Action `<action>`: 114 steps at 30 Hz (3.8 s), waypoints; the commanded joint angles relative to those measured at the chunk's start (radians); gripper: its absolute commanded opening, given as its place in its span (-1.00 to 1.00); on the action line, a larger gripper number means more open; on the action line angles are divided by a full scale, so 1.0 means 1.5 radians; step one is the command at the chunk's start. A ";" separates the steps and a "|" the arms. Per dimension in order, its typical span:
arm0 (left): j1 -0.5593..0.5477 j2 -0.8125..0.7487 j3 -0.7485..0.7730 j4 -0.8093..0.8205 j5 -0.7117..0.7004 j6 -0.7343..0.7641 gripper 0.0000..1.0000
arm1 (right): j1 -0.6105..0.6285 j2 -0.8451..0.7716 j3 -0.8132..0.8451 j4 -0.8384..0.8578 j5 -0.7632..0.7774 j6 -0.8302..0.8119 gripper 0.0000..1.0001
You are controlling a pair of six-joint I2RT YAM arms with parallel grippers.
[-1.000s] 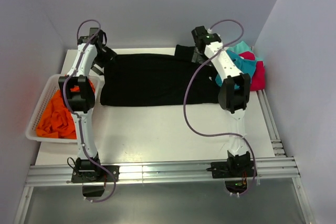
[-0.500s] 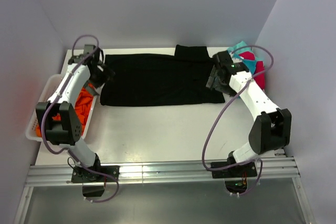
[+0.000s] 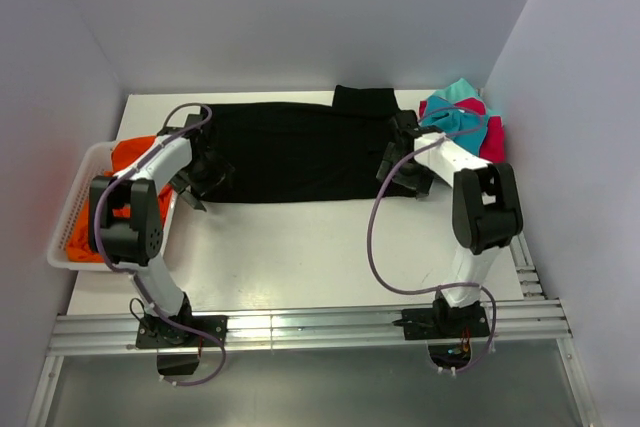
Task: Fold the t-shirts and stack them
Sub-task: Fold the tshirt
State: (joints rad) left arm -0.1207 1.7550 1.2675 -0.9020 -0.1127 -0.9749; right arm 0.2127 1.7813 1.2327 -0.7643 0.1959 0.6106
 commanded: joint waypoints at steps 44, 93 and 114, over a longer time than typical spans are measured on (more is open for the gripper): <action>-0.019 0.100 0.003 -0.057 -0.116 -0.019 -0.99 | -0.126 -0.083 -0.065 -0.052 -0.006 0.020 -1.00; -0.018 -0.100 0.261 -0.149 -0.013 0.060 0.78 | -0.125 -0.218 0.184 -0.154 -0.127 0.042 0.87; 0.015 0.117 0.402 -0.050 0.069 0.133 0.64 | -0.109 0.421 0.807 -0.095 -0.132 -0.047 0.73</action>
State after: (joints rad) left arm -0.0986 2.0174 1.9026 -1.0267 -0.0391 -0.8078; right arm 0.0444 2.3875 2.3798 -0.9497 -0.0189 0.5625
